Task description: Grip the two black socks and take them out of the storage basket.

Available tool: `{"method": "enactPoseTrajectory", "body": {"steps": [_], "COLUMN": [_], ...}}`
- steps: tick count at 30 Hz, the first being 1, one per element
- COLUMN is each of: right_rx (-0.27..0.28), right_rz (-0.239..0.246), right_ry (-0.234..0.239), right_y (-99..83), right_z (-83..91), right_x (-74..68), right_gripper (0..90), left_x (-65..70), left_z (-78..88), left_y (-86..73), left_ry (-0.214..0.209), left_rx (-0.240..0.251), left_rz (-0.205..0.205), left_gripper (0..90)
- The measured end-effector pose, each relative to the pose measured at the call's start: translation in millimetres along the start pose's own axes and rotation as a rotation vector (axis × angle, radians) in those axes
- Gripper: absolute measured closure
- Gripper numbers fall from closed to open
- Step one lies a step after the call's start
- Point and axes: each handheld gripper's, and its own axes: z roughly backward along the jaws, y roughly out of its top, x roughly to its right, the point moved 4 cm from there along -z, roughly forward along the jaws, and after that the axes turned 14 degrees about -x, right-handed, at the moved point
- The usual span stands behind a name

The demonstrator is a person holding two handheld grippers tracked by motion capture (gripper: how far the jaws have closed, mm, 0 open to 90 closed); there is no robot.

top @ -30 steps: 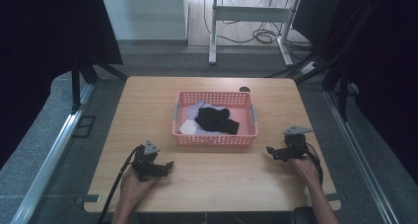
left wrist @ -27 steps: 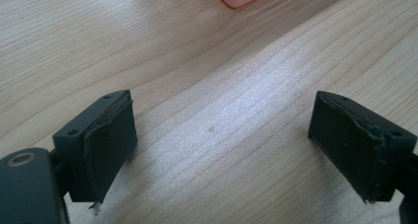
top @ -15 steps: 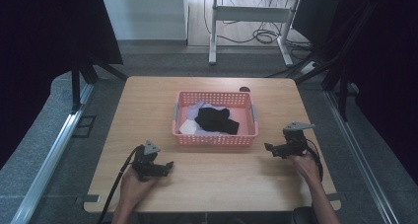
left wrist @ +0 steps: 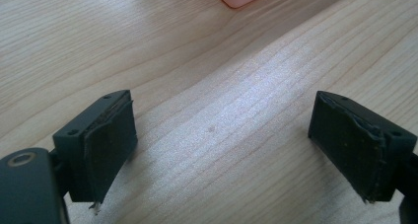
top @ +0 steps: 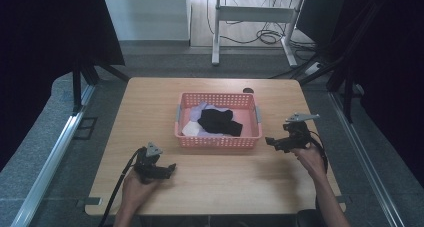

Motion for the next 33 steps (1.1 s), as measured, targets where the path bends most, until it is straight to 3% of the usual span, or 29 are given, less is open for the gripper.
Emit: {"method": "enactPoseTrajectory", "body": {"steps": [18, 25, 31, 33], "right_rx": [-0.057, -0.112, -0.150, -0.184], "right_rz": [0.052, 0.084, 0.083, 0.095], "right_ry": [0.044, 0.074, 0.069, 0.077], "right_y": [55.4, 83.7, 100.5, 109.5], "right_z": [14.8, 5.4, -5.0, -13.2], "right_x": [-18.0, -29.1, -34.1, -38.4], "right_gripper": [2.8, 3.4, 5.8, 4.0], "left_x": [-0.4, -0.8, -0.8, -0.8], "left_z": [0.2, 0.3, 0.3, 0.2], "left_y": [-0.2, -0.1, -0.1, 0.0], "left_ry": [0.001, 0.003, 0.003, 0.002], "left_rx": [-0.004, -0.005, -0.004, -0.004], "left_rz": [-0.005, -0.011, -0.011, -0.011], "left_gripper": [10.6, 10.6, 10.6, 10.6]}}
